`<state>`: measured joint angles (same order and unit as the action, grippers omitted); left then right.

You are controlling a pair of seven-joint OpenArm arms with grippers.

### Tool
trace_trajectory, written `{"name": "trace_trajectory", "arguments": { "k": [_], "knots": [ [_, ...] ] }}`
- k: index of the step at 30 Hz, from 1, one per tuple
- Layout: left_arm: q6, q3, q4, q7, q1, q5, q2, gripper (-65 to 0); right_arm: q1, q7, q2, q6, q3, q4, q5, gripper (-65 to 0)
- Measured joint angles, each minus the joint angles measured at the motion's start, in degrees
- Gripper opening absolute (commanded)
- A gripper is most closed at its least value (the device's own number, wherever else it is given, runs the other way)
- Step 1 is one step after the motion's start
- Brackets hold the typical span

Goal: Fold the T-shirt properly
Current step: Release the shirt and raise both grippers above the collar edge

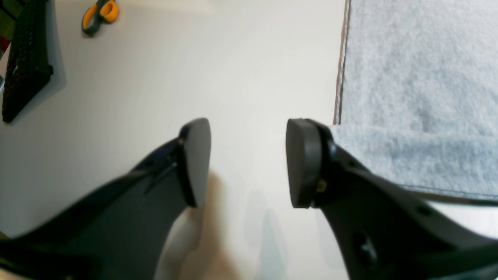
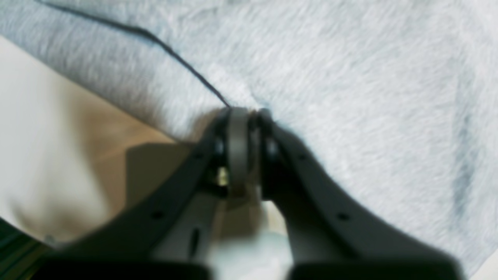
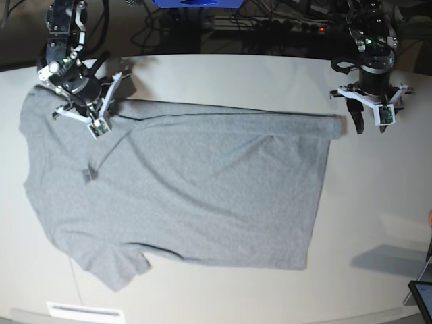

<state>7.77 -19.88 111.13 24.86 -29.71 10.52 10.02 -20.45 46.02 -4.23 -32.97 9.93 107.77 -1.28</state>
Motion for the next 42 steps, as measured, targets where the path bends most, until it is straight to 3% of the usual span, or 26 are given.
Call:
{"name": "trace_trajectory", "arguments": {
  "k": [16,22,28,30,33,39,42],
  "knots": [
    [0.0,0.0,0.0,0.0,0.0,0.0,0.0,-34.9,3.3,0.2,0.0,0.0,0.0,0.4,-0.1,-64.4],
    [0.0,0.0,0.0,0.0,0.0,0.0,0.0,-34.9,4.7,0.4,0.0,0.0,-3.1,0.4,-0.1,-64.1],
    [0.0,0.0,0.0,0.1,0.0,0.0,0.0,-34.9,3.3,2.1,0.2,0.0,-1.1,2.9,-0.2,-62.5],
    [0.0,0.0,0.0,0.2,0.0,0.0,0.0,-34.9,2.8,7.2,0.8,0.0,0.6,4.7,0.1,-60.5],
    [0.0,0.1,0.0,0.2,0.0,0.0,0.0,-34.9,2.7,6.9,0.8,0.0,2.3,4.6,-0.2,-56.6],
    [0.0,0.4,0.0,0.2,0.0,0.0,0.0,-34.9,1.5,7.1,1.7,0.0,2.7,4.5,-0.3,-32.5],
    [0.0,0.4,0.0,0.2,0.0,0.0,0.0,-34.9,1.7,7.0,2.8,0.0,2.8,4.5,-0.2,-29.7]
  ]
}}
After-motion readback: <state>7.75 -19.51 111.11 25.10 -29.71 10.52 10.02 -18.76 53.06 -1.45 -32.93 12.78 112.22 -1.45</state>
